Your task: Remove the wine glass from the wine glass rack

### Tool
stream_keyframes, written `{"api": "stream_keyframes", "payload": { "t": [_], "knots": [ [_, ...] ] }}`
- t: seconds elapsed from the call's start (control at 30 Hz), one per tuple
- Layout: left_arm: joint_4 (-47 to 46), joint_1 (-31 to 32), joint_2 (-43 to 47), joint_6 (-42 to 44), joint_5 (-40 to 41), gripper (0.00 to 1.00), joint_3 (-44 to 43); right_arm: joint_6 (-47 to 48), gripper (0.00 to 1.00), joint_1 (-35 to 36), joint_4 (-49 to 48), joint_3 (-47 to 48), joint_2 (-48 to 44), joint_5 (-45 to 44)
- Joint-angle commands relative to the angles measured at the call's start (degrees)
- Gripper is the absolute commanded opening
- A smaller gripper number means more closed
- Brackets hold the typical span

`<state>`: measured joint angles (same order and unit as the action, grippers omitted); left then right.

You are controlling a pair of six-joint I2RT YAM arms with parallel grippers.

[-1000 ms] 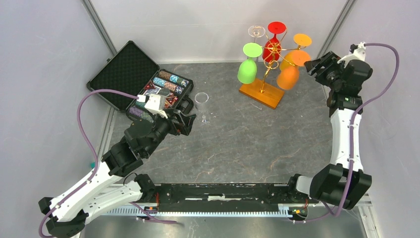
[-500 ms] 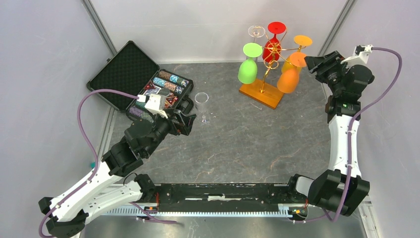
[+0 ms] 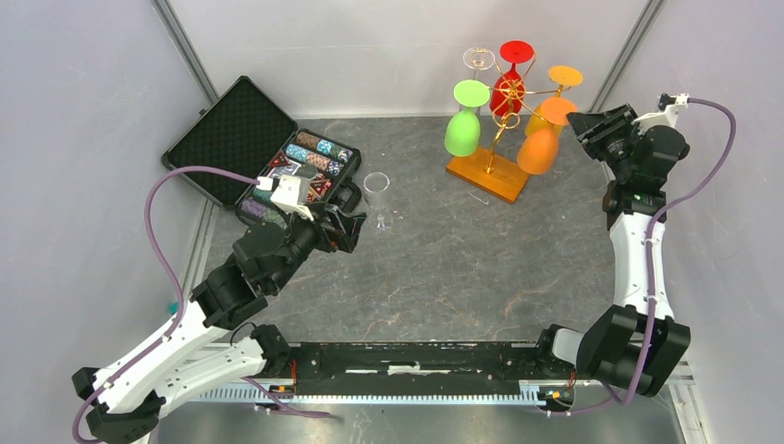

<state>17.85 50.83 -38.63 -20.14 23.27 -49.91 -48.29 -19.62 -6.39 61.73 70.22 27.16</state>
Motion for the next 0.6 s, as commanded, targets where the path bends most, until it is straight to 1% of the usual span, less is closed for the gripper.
{"api": "stream_keyframes", "payload": {
  "t": [0.0,0.17,0.33,0.43,0.57],
  "knots": [
    [-1.67,0.06,-0.14,-0.25,-0.24,1.0,-1.0,-3.41,0.43,-0.12,-5.84,-0.99,0.12,2.06],
    [-1.5,0.06,0.04,-0.25,-0.07,1.0,-0.85,-6.98,0.4,-0.07,-9.6,-2.34,0.99,3.11],
    [-1.5,0.07,0.17,-0.23,0.11,1.0,-0.72,-8.46,0.36,0.43,-10.63,-1.93,1.73,4.26],
    [-1.45,0.06,0.31,-0.25,0.12,1.0,-0.65,-9.63,0.31,0.63,-11.81,-2.28,1.72,4.86],
    [-1.41,0.06,0.62,-0.14,0.44,1.0,-0.65,-11.95,0.21,0.63,-14.64,-2.96,1.49,5.88]
  ]
}}
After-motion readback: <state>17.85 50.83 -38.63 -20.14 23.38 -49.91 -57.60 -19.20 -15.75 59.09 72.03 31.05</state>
